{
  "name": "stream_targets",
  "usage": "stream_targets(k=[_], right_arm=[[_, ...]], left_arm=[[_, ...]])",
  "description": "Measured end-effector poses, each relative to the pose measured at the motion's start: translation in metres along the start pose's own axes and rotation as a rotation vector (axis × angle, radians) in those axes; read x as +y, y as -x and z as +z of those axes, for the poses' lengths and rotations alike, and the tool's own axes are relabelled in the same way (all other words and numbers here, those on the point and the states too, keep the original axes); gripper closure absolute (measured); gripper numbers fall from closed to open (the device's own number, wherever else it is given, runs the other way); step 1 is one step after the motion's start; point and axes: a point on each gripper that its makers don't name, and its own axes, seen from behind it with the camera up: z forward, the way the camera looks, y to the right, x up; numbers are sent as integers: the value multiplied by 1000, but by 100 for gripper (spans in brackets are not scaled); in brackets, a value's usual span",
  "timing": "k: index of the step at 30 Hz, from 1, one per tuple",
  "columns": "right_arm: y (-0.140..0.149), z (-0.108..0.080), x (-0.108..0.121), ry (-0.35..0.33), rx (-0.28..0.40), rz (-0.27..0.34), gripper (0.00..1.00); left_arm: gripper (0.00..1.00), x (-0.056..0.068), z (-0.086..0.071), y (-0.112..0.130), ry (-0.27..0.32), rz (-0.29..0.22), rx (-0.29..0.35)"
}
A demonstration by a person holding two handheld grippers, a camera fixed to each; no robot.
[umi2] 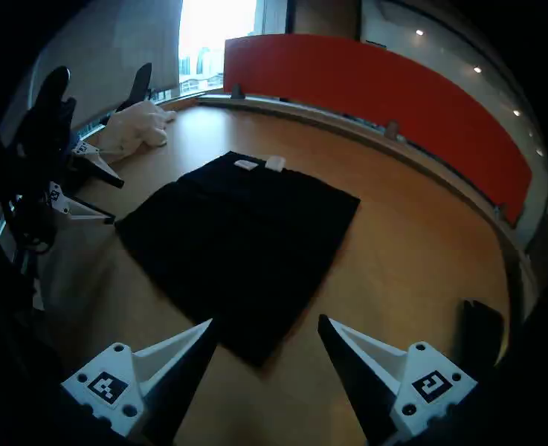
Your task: Fold towel
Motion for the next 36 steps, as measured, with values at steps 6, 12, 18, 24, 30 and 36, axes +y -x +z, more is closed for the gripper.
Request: stream_targets(k=[6, 12, 18, 24, 30, 36], right_arm=[[14, 8, -2, -15, -38, 2, 1], [18, 12, -3, -29, -49, 14, 1], [26, 15, -6, -54, -75, 7, 5], [32, 17, -7, -68, -93, -6, 9], [34, 17, -8, -80, -96, -8, 14], [34, 17, -9, -88, -92, -12, 20]], left_arm=[[4, 7, 6, 10, 20, 5, -33], [4, 12, 11, 17, 35, 14, -59], [4, 16, 14, 20, 50, 13, -76], [5, 20, 16, 21, 67, 3, -82], [11, 21, 16, 23, 82, -35, -100], [15, 22, 17, 23, 85, -37, -105]])
